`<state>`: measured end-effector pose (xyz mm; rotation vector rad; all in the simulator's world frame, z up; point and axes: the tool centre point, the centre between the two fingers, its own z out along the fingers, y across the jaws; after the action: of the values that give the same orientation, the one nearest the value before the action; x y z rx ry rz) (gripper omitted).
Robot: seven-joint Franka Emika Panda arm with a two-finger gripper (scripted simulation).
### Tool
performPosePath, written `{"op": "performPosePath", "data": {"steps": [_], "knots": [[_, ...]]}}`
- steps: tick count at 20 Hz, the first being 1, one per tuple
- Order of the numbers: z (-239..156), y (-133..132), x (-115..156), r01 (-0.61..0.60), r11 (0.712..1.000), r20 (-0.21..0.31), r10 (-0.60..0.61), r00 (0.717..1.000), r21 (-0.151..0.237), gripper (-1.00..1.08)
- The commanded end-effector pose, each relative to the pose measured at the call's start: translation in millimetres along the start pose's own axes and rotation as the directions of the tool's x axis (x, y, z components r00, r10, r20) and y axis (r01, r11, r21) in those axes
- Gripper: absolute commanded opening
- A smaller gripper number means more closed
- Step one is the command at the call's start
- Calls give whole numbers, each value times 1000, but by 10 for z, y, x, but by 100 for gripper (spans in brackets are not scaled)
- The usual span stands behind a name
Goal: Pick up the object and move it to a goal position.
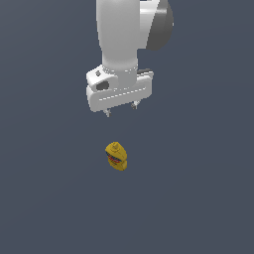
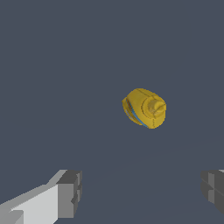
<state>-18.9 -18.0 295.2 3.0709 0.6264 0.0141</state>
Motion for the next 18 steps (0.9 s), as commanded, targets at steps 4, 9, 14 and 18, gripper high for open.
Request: {"op": "performPosePath", "data": {"steps": [4, 9, 14, 18], "knots": [[154, 125, 145, 134, 991, 2, -134, 991, 1, 100], [306, 237, 267, 252, 968, 4, -252, 968, 3, 100], [466, 347, 379, 365, 931, 4, -365, 931, 6, 100], [578, 418, 448, 437, 900, 3, -437, 900, 8, 100]]}}
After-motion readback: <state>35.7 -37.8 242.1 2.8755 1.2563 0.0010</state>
